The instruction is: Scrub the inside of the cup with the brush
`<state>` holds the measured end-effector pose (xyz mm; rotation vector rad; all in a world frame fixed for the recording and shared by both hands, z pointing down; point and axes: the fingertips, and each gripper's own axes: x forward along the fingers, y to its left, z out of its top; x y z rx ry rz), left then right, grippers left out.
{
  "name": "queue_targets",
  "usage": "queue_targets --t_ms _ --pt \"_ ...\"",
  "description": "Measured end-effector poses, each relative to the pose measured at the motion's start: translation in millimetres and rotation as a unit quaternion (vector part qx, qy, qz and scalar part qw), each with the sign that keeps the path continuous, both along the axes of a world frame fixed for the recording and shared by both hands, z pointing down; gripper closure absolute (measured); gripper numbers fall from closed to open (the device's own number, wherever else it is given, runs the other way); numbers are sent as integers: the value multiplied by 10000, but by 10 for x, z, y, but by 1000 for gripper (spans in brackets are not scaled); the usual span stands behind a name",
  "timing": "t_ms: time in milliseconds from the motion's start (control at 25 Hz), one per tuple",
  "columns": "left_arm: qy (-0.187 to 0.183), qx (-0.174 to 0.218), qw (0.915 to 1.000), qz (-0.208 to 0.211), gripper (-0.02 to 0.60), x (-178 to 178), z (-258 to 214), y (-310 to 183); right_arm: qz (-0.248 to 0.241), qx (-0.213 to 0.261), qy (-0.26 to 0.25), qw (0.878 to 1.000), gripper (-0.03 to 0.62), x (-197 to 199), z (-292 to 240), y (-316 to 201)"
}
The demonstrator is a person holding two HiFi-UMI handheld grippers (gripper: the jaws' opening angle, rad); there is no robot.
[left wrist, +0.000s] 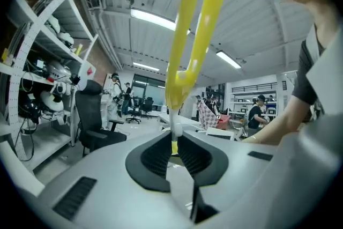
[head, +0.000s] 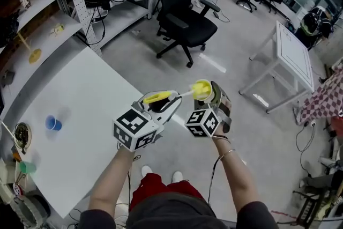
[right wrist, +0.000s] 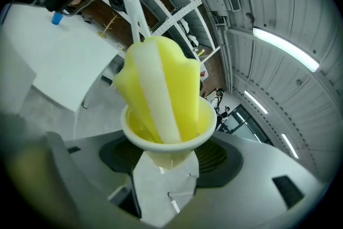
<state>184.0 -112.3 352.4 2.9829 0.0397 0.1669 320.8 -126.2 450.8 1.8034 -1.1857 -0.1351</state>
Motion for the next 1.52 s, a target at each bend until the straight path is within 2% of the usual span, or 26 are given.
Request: queue_targets --t_ms 120,320,440,520,640,800,920,960,1000,1040,1080,1120,1200,1240,1280,1320,1360,1400,1440,1520 --pt "-256 340 9984 381 538 142 56 124 -62 -133 20 9999 295 106 70 139" --pt "-629 844 9904 891 538 366 162 379 -294 -397 190 9986 295 181 179 391" --pt "-781 1202 9819 1242 538 465 222 531 -507 -562 368 9965 295 180 223 522" --pt "-863 1550 9726 1504 538 494 241 610 -667 -648 477 9945 295 185 256 586" --pt "-948 2344 9486 1905 538 485 248 724 -949 -803 685 9899 295 126 259 636" --pt "-1038 3417 9054 2295 538 498 315 931 -1256 -1005 847 9833 295 57 275 744" --pt "-1067 4013 8753 2480 537 522 362 1058 -1333 -1042 865 9818 295 73 297 825" --pt "-1067 4133 8689 2506 537 532 368 1075 -1331 -1038 874 9818 295 83 295 834" --pt "-1065 4152 8687 2484 537 549 369 1079 -1310 -1020 876 9822 295 100 291 837" --pt "-1063 4027 8771 2393 537 577 364 1071 -1259 -986 863 9833 295 126 285 841" --pt "-1061 3752 8935 2225 537 614 355 1050 -1176 -938 833 9851 295 162 278 846" --pt "-1053 3356 9146 1994 537 654 345 1017 -1069 -881 787 9872 295 201 271 852" --pt "-976 2361 9560 1441 538 727 324 935 -852 -791 697 9908 295 275 259 872" --pt "-909 1806 9725 1153 538 759 319 894 -767 -774 680 9917 295 305 259 885" --pt "-836 1225 9852 864 538 785 324 850 -698 -773 684 9922 295 330 266 895" --pt "-769 628 9934 574 538 803 339 798 -641 -780 707 9924 295 348 278 898" --pt "-718 35 9970 291 538 813 364 744 -591 -792 754 9922 295 364 294 896" --pt "-688 -509 9963 33 538 817 398 696 -544 -814 827 9918 295 379 315 892" --pt "-675 -965 9929 -187 538 819 436 663 -500 -850 915 9909 295 395 337 892" --pt "-663 -1602 9835 -519 538 820 510 639 -441 -936 1087 9887 295 423 379 902"
